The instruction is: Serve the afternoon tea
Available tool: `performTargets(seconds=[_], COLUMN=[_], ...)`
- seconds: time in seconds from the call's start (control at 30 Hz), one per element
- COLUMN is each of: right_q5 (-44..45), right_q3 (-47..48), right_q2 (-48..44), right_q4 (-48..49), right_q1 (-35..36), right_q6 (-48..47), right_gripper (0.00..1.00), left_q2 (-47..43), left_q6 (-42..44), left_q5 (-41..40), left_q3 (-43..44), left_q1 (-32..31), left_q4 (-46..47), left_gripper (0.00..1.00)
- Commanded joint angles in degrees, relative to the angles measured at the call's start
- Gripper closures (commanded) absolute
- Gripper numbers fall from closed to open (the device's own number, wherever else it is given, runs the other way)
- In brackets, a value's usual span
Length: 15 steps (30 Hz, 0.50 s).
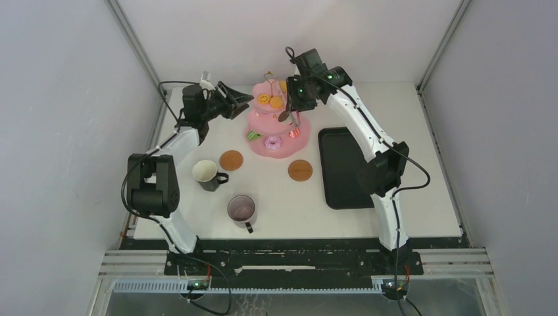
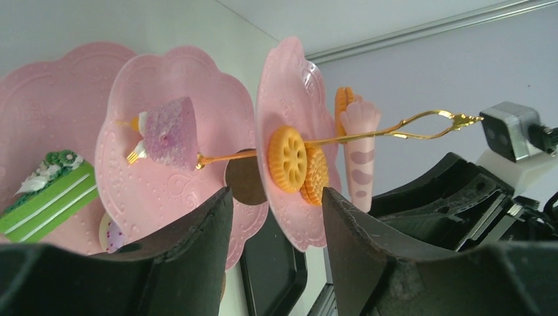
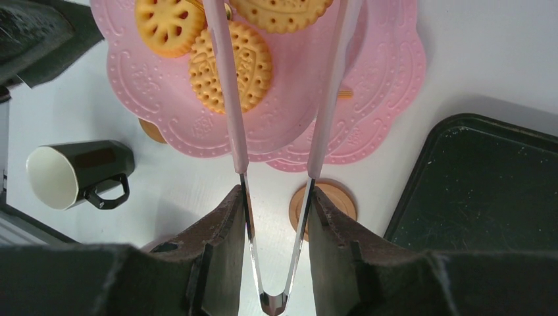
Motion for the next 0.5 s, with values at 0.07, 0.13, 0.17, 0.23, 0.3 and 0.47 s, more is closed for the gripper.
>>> performTargets(seconds=[0.07, 0.13, 0.17, 0.23, 0.3, 0.47], right_q5=[-0.54, -0.86, -1.05, -1.19, -1.13, -0.94], right_q3=[4.04, 4.19, 4.28, 4.33, 4.37, 4.20], right_q2=[0.31, 0.42, 0.49, 0.52, 0.52, 0.36], right_q4=[2.82, 3.17, 3.35, 3.67, 3.73, 3.46], right_q1=[0.31, 0.31, 0.31, 0.31, 0.27, -0.02], right_q6=[-0.77, -0.73, -0.70, -0.82, -0.82, -0.79], right_gripper=[0.84, 0.82, 0.79, 0.72, 0.66, 0.59], left_q2=[-4.43, -4.61, -4.58, -4.66, -4.66, -4.57], left_q6=[0.31, 0.39, 0.46, 0.52, 0.47, 0.39], left_q5=[-1.97, -2.01, -2.04, -2.00, -1.94, -1.90], left_q3=[-4.27, -4.68, -4.83, -4.96, -4.91, -4.94], left_q1=[-0.37, -0.57, -0.69, -0.87, -1.02, -1.52], left_q4=[3.00, 2.98, 2.98, 2.98, 2.98, 2.98], left_gripper=[0.43, 0.43, 0.43, 0.43, 0.43, 0.43])
